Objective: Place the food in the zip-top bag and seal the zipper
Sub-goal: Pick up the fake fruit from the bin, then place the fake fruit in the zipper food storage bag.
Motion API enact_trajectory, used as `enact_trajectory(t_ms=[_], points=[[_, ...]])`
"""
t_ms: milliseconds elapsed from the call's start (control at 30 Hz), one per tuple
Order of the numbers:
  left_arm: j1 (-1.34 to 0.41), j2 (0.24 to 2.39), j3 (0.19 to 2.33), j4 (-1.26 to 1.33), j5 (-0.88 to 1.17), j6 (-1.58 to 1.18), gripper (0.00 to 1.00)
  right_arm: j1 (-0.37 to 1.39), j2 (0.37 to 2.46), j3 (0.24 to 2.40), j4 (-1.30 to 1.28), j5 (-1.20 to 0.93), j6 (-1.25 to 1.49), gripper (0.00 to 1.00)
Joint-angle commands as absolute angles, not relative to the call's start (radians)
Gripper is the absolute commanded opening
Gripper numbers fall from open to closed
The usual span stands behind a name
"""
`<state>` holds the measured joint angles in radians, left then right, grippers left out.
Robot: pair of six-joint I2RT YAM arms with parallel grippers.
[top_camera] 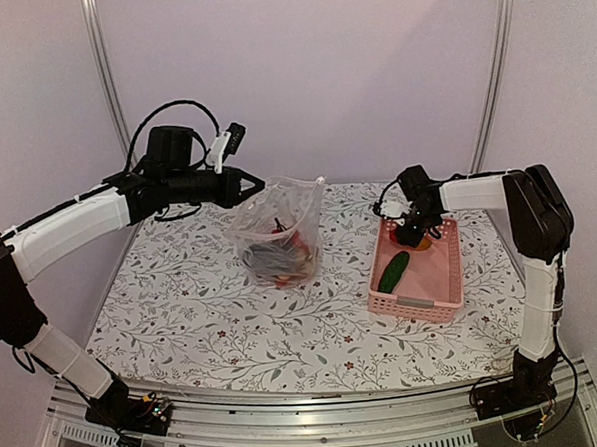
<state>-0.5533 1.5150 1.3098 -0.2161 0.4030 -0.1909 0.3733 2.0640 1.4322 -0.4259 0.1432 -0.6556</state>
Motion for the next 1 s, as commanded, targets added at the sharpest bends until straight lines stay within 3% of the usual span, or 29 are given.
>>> enact_trajectory(t_ms=[0,267,400,567,767,967], points=[[-0.553,1.534,1.332,-0.235,0.407,-0.185,0.00,0.376,2.042,1.400,-0.439,0.158,-0.631,0.32],[-0.553,1.537,1.331,-0.235,0.407,-0.183,0.00,0.377,1.783,1.381,-0.464,0.022,-0.570,0.24],[-0.554,1.537,1.330,-0.235,0.404,-0.181,0.00,0.377,1.644,1.419,-0.503,-0.220,-0.506,0.23],[-0.554,1.538,1.331,-0.235,0.405,-0.182,0.00,0.379,1.505,1.463,-0.475,-0.519,-0.439,0.11],[-0.554,1.549,1.328,-0.238,0.395,-0.174,0.00,0.406,1.465,1.519,-0.420,-0.823,-0.348,0.05],[-0.555,1.563,1.330,-0.243,0.392,-0.160,0.00,0.487,1.477,1.570,-0.360,-0.942,-0.334,0.06]])
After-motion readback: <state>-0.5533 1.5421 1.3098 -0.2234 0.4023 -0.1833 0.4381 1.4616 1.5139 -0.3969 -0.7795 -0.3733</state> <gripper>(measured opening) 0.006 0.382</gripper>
